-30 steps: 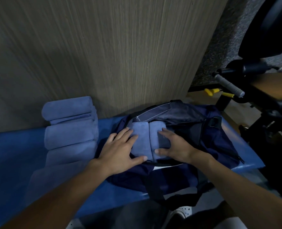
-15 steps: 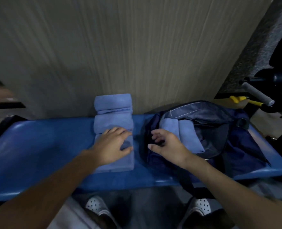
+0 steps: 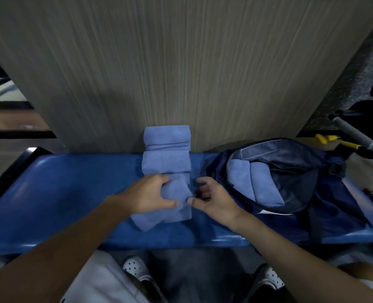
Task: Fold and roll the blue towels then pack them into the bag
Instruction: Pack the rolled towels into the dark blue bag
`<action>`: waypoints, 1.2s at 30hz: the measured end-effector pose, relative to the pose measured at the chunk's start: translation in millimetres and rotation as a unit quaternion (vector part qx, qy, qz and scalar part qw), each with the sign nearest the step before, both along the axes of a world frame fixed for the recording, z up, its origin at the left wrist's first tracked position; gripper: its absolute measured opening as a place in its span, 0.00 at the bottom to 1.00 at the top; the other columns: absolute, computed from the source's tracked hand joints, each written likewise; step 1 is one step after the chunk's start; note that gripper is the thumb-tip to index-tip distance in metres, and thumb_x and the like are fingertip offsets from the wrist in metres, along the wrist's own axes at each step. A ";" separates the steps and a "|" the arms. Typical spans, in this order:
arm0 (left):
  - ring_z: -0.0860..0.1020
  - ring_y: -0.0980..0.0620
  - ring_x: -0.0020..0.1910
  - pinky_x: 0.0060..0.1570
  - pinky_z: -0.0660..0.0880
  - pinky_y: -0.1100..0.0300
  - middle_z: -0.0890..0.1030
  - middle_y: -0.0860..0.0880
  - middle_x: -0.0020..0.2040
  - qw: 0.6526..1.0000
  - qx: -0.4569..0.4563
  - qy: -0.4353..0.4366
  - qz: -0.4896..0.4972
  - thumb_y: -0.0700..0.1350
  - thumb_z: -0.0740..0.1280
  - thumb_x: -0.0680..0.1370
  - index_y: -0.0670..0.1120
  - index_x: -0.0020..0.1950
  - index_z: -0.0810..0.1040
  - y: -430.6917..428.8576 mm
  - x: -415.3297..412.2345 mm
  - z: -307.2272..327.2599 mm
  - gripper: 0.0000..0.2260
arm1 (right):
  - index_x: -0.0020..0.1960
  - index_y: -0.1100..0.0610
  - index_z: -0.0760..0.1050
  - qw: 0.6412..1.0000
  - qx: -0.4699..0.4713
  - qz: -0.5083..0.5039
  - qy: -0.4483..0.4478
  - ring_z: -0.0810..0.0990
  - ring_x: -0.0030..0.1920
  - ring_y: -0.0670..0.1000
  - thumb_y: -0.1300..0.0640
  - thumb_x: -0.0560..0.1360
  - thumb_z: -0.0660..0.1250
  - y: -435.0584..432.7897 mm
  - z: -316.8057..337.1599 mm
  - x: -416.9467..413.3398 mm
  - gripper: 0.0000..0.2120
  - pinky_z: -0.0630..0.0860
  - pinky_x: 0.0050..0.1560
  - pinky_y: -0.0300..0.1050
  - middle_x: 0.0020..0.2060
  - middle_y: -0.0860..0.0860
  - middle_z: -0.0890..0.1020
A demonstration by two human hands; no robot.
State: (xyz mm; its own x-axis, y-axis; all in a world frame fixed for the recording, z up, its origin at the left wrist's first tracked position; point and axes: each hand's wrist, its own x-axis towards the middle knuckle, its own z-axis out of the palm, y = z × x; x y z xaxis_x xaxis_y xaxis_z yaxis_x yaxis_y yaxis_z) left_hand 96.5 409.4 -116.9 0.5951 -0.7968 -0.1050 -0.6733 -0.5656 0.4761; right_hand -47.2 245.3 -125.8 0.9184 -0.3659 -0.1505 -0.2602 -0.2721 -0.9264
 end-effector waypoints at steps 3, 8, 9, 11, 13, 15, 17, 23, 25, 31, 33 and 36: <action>0.80 0.58 0.43 0.42 0.77 0.58 0.81 0.56 0.43 0.981 -0.158 0.084 0.075 0.64 0.72 0.67 0.52 0.46 0.76 -13.3 -3.6 19.0 0.18 | 0.71 0.54 0.64 0.996 0.077 -0.044 -0.032 0.79 0.52 0.46 0.54 0.70 0.76 -7.8 12.1 -1.8 0.34 0.76 0.54 0.37 0.51 0.50 0.79; 0.83 0.54 0.48 0.50 0.80 0.53 0.85 0.52 0.47 0.895 -0.333 0.252 0.156 0.56 0.73 0.72 0.48 0.54 0.80 -64.2 -37.9 50.6 0.16 | 0.72 0.53 0.64 0.975 0.213 -0.041 -0.047 0.81 0.58 0.50 0.47 0.63 0.78 -26.5 38.2 -19.8 0.42 0.74 0.65 0.51 0.56 0.52 0.82; 0.84 0.53 0.47 0.50 0.81 0.50 0.85 0.51 0.47 0.881 -0.344 0.282 0.159 0.54 0.73 0.73 0.47 0.54 0.81 -75.1 -46.0 52.4 0.15 | 0.70 0.53 0.66 0.968 0.244 -0.037 -0.053 0.82 0.57 0.51 0.48 0.64 0.78 -30.3 43.5 -25.7 0.39 0.75 0.64 0.53 0.55 0.53 0.83; 0.84 0.50 0.47 0.52 0.81 0.47 0.86 0.49 0.48 0.854 -0.360 0.339 0.163 0.51 0.72 0.75 0.45 0.55 0.81 -98.4 -60.0 51.7 0.14 | 0.66 0.53 0.70 0.953 0.292 -0.048 -0.065 0.83 0.56 0.54 0.53 0.69 0.75 -40.4 51.7 -38.8 0.28 0.77 0.61 0.56 0.55 0.54 0.84; 0.84 0.48 0.48 0.53 0.80 0.45 0.86 0.46 0.48 0.835 -0.361 0.383 0.164 0.51 0.73 0.74 0.42 0.55 0.80 -120.4 -72.5 49.7 0.15 | 0.63 0.56 0.73 0.948 0.298 -0.075 -0.079 0.83 0.54 0.56 0.59 0.74 0.72 -53.4 54.5 -51.6 0.19 0.77 0.60 0.57 0.54 0.55 0.84; 0.84 0.46 0.50 0.55 0.80 0.44 0.85 0.45 0.50 0.823 -0.356 0.418 0.144 0.51 0.75 0.71 0.41 0.57 0.79 -142.5 -85.1 45.0 0.20 | 0.61 0.59 0.75 0.950 0.277 -0.110 -0.094 0.83 0.54 0.57 0.63 0.76 0.69 -69.4 52.5 -65.8 0.14 0.77 0.60 0.57 0.52 0.57 0.84; 0.84 0.47 0.51 0.56 0.79 0.44 0.85 0.45 0.52 0.820 -0.350 0.435 0.130 0.49 0.75 0.69 0.43 0.58 0.78 -165.1 -96.9 35.4 0.21 | 0.61 0.61 0.76 0.950 0.257 -0.147 -0.095 0.83 0.54 0.59 0.63 0.77 0.67 -89.0 45.5 -80.4 0.12 0.77 0.60 0.58 0.52 0.58 0.84; 0.82 0.49 0.52 0.44 0.80 0.53 0.82 0.47 0.55 0.838 -0.277 0.455 0.116 0.41 0.74 0.72 0.55 0.61 0.69 -226.5 -122.8 1.9 0.23 | 0.57 0.61 0.79 0.958 0.200 -0.203 -0.039 0.84 0.52 0.57 0.56 0.79 0.66 -150.1 18.7 -115.1 0.11 0.80 0.55 0.56 0.50 0.57 0.85; 0.82 0.49 0.52 0.47 0.81 0.50 0.82 0.46 0.55 0.838 -0.277 0.452 0.131 0.42 0.76 0.68 0.60 0.60 0.68 -241.4 -125.5 -6.9 0.27 | 0.50 0.57 0.81 0.974 0.102 -0.203 -0.015 0.84 0.45 0.49 0.54 0.80 0.63 -167.4 10.6 -119.5 0.09 0.81 0.48 0.47 0.43 0.52 0.86; 0.81 0.48 0.53 0.52 0.80 0.45 0.81 0.46 0.55 0.870 -0.280 0.379 0.145 0.46 0.77 0.64 0.68 0.54 0.70 -267.3 -122.5 -29.8 0.27 | 0.62 0.59 0.75 0.952 -0.169 -0.253 -0.019 0.80 0.51 0.46 0.66 0.76 0.68 -208.4 -16.8 -141.8 0.16 0.76 0.57 0.39 0.50 0.50 0.82; 0.81 0.47 0.51 0.50 0.81 0.47 0.81 0.44 0.54 0.875 -0.294 0.361 0.132 0.43 0.76 0.68 0.68 0.53 0.70 -273.7 -125.4 -33.1 0.25 | 0.52 0.58 0.76 0.915 -0.162 -0.366 -0.041 0.80 0.42 0.47 0.59 0.72 0.74 -210.5 -21.0 -147.5 0.11 0.76 0.44 0.34 0.41 0.49 0.81; 0.80 0.46 0.47 0.45 0.79 0.54 0.81 0.43 0.50 0.889 -0.295 0.333 0.109 0.41 0.74 0.72 0.65 0.50 0.72 -283.9 -129.8 -35.6 0.20 | 0.46 0.59 0.79 0.911 -0.128 -0.391 0.019 0.80 0.39 0.50 0.50 0.70 0.76 -218.5 -33.5 -147.0 0.14 0.77 0.41 0.43 0.37 0.50 0.81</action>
State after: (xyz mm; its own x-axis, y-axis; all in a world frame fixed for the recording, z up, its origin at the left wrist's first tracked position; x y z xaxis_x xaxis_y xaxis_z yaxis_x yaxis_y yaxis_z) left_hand -33.3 125.4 -152.5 0.7050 -0.7029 -0.0943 -0.0347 -0.1670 0.9853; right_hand -194.2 26.9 -159.4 0.3582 -0.9336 0.0055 -0.4979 -0.1960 -0.8448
